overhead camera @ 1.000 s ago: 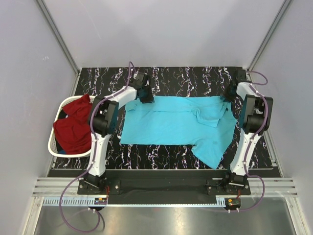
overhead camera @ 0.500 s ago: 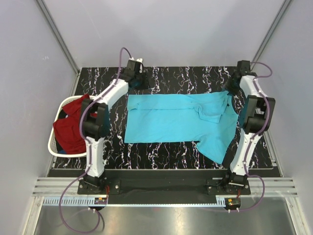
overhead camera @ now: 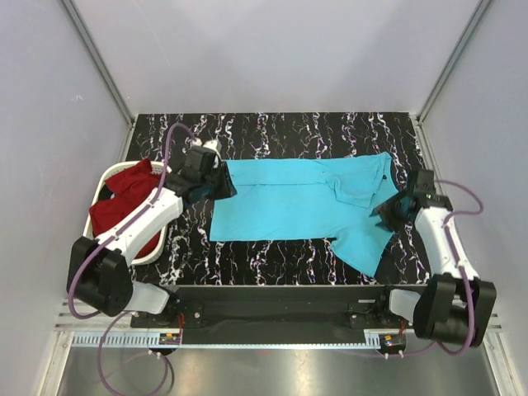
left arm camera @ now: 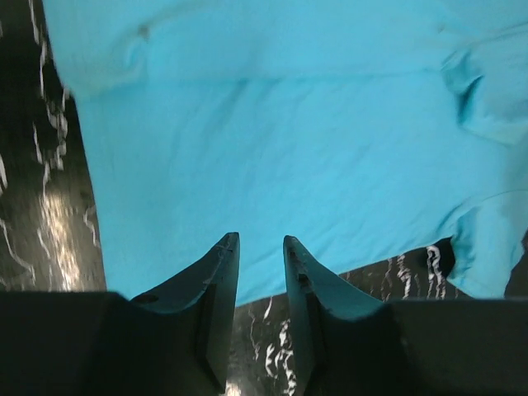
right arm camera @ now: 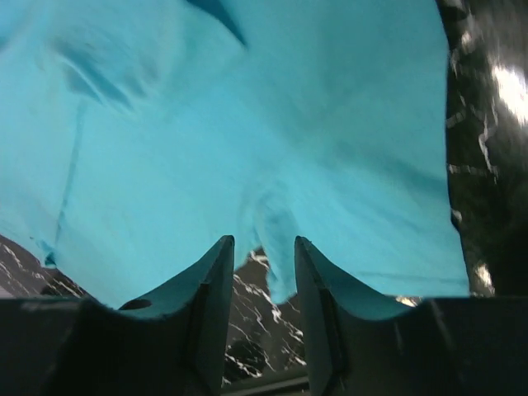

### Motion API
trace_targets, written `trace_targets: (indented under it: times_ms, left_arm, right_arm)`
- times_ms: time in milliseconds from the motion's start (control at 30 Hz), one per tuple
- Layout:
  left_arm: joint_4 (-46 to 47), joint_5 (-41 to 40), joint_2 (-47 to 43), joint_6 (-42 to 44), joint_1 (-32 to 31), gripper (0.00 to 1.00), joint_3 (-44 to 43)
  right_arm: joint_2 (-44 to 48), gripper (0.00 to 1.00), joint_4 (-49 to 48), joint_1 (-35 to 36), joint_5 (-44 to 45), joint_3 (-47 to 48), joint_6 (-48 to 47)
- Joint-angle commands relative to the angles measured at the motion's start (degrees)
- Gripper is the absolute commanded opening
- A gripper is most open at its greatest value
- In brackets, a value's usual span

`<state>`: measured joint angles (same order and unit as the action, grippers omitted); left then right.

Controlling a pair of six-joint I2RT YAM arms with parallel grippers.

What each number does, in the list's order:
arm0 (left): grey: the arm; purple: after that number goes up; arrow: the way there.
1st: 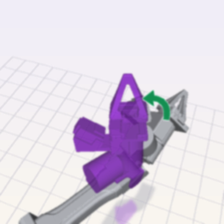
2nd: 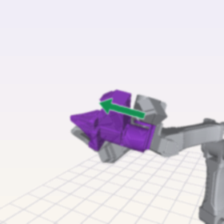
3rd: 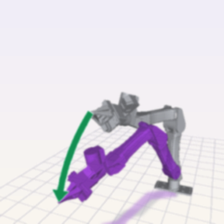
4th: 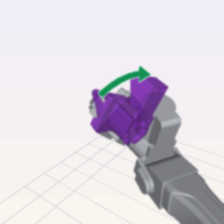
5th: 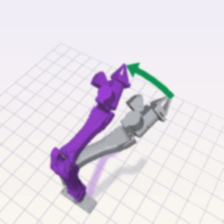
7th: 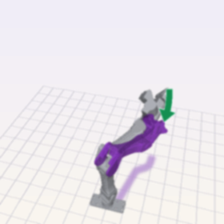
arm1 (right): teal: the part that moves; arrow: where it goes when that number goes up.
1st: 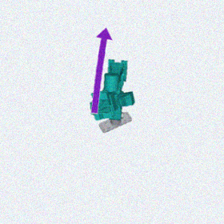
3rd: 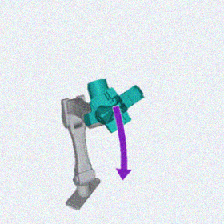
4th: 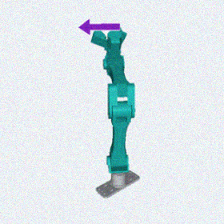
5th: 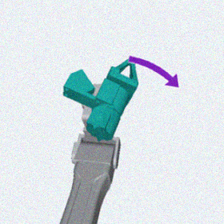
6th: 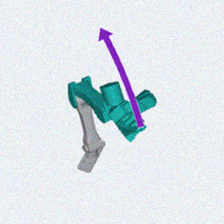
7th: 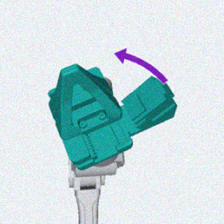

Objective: Fold and stack the t-shirts
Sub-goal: Fold the tshirt

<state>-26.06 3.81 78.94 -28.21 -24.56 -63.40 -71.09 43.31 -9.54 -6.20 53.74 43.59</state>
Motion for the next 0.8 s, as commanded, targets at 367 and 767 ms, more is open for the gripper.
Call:
trace_targets:
  times_ms: [367,767]
  left_arm:
    - [-0.6,-2.9,-12.4,-9.4,-0.4,0.37,11.3]
    - [3.7,-1.4,-4.2,-8.5,-0.3,0.34,8.9]
  right_arm:
    - [17.9,0.53,4.2,0.0,-2.8,-23.5,11.5]
    - [1.0,0.5,-6.7,0.0,0.7,-8.3,8.9]
